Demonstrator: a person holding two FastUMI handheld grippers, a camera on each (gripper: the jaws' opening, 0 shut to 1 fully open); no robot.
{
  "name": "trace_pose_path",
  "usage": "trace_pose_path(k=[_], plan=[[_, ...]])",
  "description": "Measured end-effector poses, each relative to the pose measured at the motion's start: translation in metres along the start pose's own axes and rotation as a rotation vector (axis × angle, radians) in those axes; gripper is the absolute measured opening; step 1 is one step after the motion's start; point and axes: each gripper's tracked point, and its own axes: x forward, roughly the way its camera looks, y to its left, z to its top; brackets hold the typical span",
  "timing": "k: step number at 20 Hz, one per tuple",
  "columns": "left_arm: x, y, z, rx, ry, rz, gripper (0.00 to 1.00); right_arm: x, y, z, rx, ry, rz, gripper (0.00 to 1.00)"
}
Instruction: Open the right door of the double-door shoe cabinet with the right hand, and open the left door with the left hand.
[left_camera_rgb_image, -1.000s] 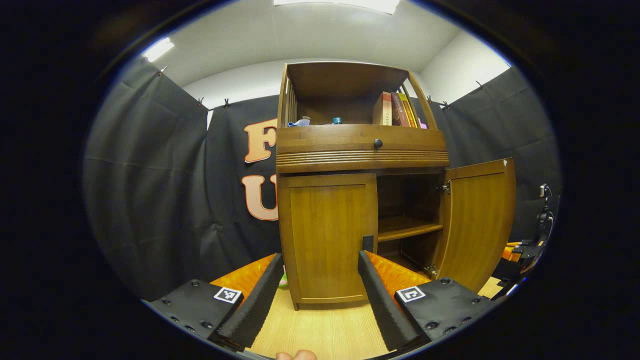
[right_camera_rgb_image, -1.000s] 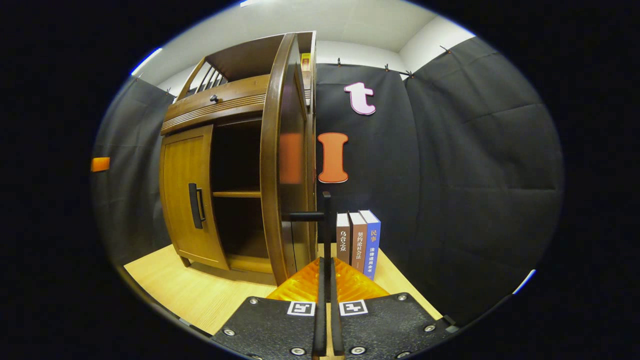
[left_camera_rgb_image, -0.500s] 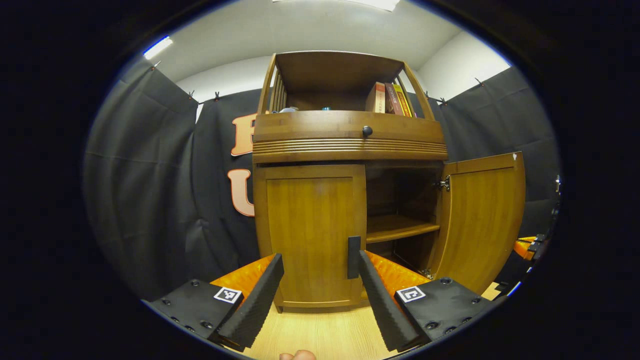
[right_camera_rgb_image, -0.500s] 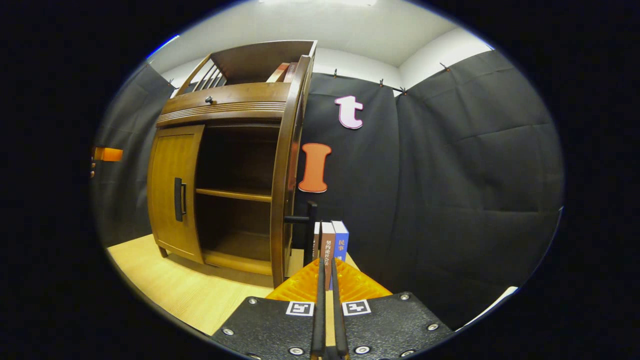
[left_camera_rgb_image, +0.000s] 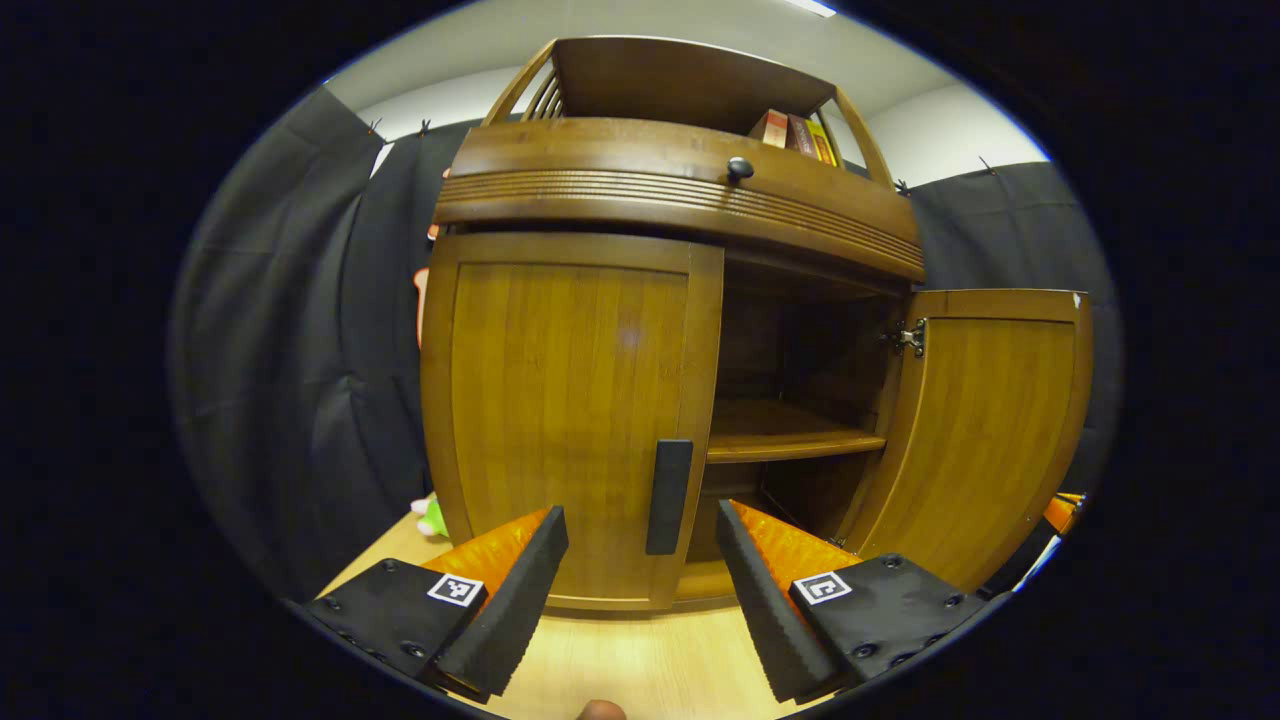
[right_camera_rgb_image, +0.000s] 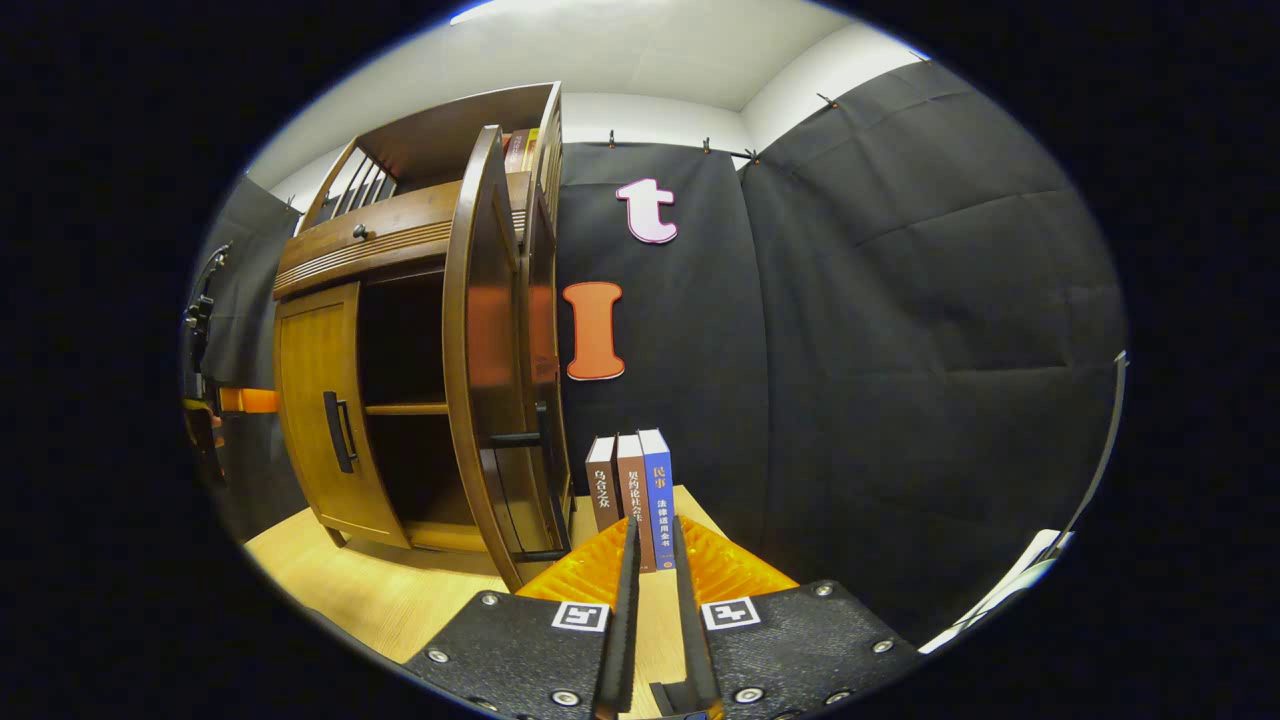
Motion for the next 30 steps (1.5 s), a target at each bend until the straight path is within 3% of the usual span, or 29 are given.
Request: trace_pose_path(k=[1, 3, 4, 8, 9, 12, 13, 21, 25, 29, 30], plan=[[0.01, 0.001, -0.004, -0.002, 0.004, 0.005, 0.99, 0.001, -0.002, 0.001, -0.004, -0.004, -0.009, 0.25], [0.029, 0.002, -0.008, 0.007, -0.001, 0.019, 0.97, -0.001, -0.006, 0.003, -0.011, -0.008, -0.017, 0.35], [0.037, 0.0, -0.01, 0.011, -0.008, 0.025, 0.97, -0.002, -0.009, 0.003, -0.015, -0.007, -0.023, 0.48], [0.072, -0.007, -0.013, 0.001, -0.026, 0.007, 0.96, 0.004, -0.019, 0.008, -0.046, -0.024, -0.078, 0.82], [0.08, -0.004, -0.013, 0.002, -0.036, 0.004, 0.96, 0.005, -0.019, 0.009, -0.055, -0.032, -0.084, 0.87], [0.096, -0.003, -0.007, 0.012, -0.08, -0.002, 0.96, 0.002, -0.018, 0.011, -0.062, -0.042, -0.081, 0.85], [0.099, -0.004, -0.005, 0.019, -0.093, -0.008, 0.96, 0.003, -0.017, 0.011, -0.06, -0.044, -0.08, 0.96], [0.122, -0.009, -0.008, 0.029, -0.101, -0.01, 0.94, 0.004, -0.016, 0.013, -0.038, -0.058, -0.079, 0.97], [0.127, -0.02, -0.01, 0.019, -0.097, -0.041, 0.72, 0.006, -0.02, 0.01, -0.026, -0.053, -0.088, 0.98], [0.126, -0.027, -0.012, 0.079, -0.076, -0.02, 0.46, 0.002, -0.024, 0.012, -0.02, -0.058, -0.098, 0.97], [0.126, -0.028, -0.012, 0.089, -0.077, -0.021, 0.44, 0.001, -0.024, 0.012, -0.019, -0.057, -0.096, 0.97]])
